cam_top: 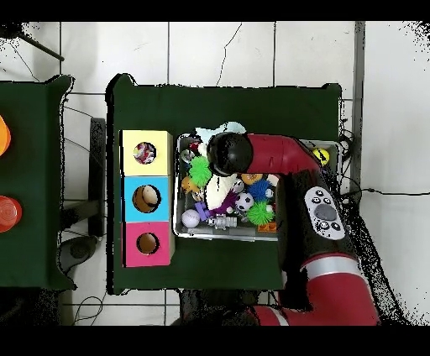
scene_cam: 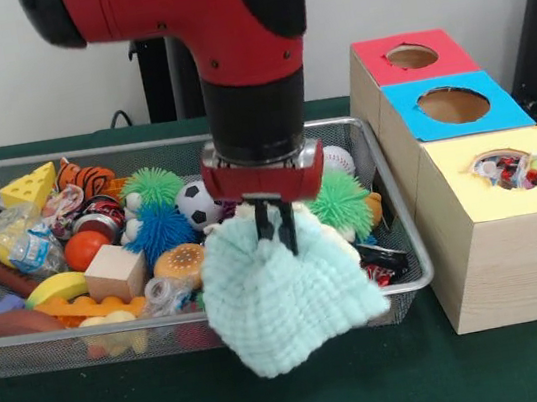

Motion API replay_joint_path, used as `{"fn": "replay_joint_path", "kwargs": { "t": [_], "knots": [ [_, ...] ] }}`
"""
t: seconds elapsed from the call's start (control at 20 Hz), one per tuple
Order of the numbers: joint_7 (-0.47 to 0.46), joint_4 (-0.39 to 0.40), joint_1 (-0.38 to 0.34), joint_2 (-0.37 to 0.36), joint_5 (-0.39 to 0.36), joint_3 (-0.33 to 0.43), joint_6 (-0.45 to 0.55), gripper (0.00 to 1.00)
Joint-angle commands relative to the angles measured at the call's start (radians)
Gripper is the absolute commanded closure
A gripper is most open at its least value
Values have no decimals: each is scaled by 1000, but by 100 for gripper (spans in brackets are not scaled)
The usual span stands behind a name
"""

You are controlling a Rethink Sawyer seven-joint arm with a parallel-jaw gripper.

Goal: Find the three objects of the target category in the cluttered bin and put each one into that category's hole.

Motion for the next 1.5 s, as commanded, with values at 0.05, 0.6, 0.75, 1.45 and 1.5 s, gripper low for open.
{"fn": "replay_joint_path", "kwargs": {
  "t": [0.05,0.6,0.75,1.45,1.5],
  "knots": [
    [-56,111,21,-221,67,53,255,100],
    [-88,208,16,-412,95,47,352,100],
    [-116,235,-3,-415,97,56,338,100],
    [-61,283,23,-383,39,53,168,100],
    [-55,281,25,-377,37,53,159,100]
  ]
}}
